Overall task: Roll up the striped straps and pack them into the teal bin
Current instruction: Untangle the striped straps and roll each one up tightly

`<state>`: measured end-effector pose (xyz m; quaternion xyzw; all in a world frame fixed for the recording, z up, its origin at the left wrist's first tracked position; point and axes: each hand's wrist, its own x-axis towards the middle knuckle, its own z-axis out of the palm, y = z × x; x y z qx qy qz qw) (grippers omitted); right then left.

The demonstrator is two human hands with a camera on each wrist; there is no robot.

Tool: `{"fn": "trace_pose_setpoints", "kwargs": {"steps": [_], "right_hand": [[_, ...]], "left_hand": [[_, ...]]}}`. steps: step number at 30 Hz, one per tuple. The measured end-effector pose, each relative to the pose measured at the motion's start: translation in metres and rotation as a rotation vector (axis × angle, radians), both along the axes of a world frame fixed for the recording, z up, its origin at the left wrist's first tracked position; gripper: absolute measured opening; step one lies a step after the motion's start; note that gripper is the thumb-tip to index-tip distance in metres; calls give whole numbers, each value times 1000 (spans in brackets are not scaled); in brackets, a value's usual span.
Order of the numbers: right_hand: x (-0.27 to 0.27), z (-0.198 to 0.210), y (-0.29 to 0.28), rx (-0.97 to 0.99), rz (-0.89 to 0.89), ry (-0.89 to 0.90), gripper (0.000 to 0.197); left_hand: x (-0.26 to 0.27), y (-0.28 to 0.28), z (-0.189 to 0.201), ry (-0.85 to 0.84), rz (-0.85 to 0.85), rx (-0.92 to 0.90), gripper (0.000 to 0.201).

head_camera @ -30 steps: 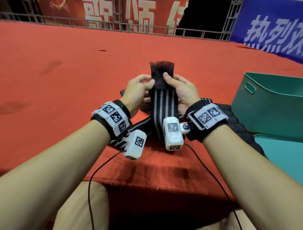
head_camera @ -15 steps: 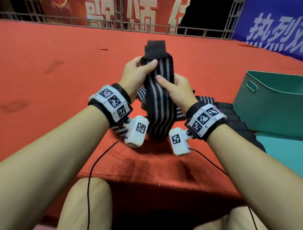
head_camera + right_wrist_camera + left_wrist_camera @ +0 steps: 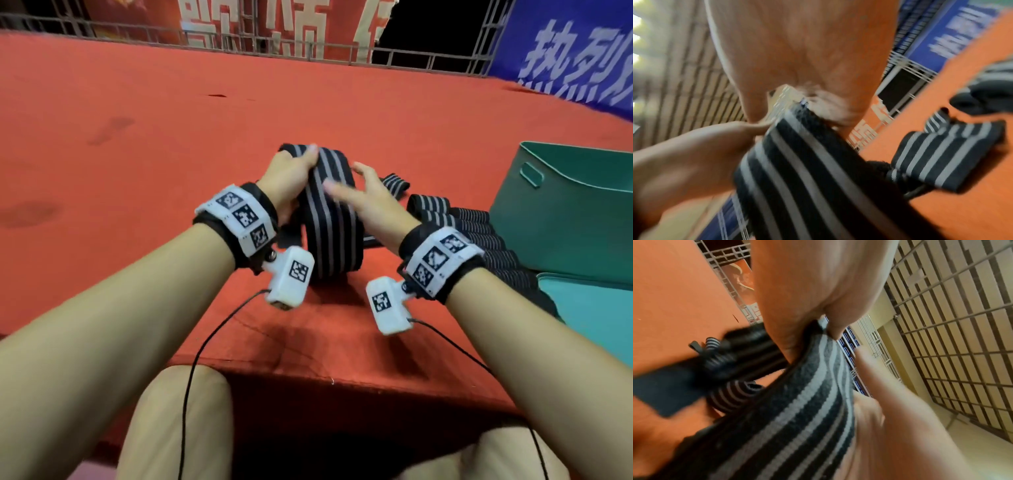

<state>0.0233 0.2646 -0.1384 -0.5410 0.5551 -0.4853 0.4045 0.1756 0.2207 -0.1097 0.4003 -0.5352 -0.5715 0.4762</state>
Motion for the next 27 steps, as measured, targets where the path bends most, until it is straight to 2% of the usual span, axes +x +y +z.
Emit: {"fn": "trace_pose_setpoints", "kwargs": {"steps": [2,4,6,8,11,17,23,25,27], "right_hand": [[1,-6,6,-145,54,160,91],[-1,-3,6,-274,23,122,85],[-4,3,-1,-373,-95,53,68],[-8,7,-9,-432,-189,8,44],[-13,16,-16,-386,-190,-178,24],[-26,27,-22,-251,-113,-307,29],[-30,25,-15,-240,-60,-321,31],[-29,24,-10,-234,-46,-316,32],[-26,21,-3,-211,-28,-280,33]], "left_hand": [[5,-2,13,16,-43,60,44],[7,5,23,-65,-185,67,49],[9,12,21,-237,-255,-23,55],[12,17,9,-311,-382,-32,56],[12,32,-15,-297,-606,87,33],[6,38,-37,-164,-524,205,25],[6,41,-37,-101,-596,323,43],[9,38,-42,-98,-653,326,62],[13,33,-48,-61,-721,340,93]]}}
